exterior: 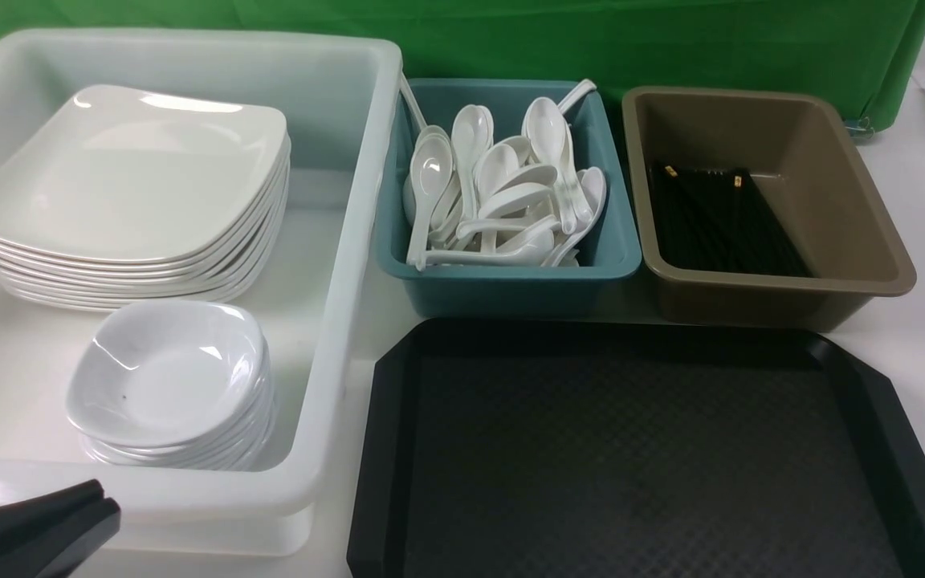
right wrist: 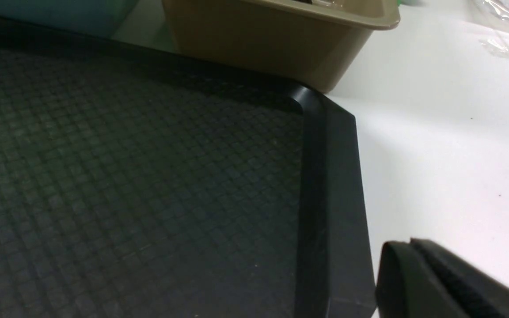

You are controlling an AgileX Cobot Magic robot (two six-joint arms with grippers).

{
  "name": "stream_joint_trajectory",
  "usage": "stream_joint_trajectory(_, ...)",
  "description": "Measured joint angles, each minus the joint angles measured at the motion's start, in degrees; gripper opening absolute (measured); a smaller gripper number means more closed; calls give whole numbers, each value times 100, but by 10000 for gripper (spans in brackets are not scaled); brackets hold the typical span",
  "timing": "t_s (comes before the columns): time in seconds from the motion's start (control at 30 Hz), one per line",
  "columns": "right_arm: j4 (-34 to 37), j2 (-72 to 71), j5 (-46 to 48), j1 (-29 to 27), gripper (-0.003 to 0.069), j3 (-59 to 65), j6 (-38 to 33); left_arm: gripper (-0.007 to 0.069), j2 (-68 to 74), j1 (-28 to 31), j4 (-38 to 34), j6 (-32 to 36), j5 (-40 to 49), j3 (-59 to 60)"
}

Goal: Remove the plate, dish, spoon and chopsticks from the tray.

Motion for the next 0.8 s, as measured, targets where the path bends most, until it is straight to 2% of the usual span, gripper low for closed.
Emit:
stream_joint_trajectory(0.4, 0, 0, 0, 0, 86, 0, -5, 11, 0, 0, 0, 0, 0, 0)
stream_joint_trajectory(0.63, 0, 0, 0, 0, 88, 0, -5, 11, -58, 85, 445, -242, -176, 58)
stream_joint_trajectory(0.67, 0, 0, 0, 0, 88, 0, -5, 11, -99, 168, 594, -493, -354, 141)
stream_joint_trajectory(0.7, 0, 0, 0, 0, 87, 0, -5, 11, -204, 386, 899, -1071, -903, 339)
stream_joint_trajectory(0.8, 0, 0, 0, 0, 90, 0, -5, 11, -601, 1065, 1500, -2244, -2101, 1037)
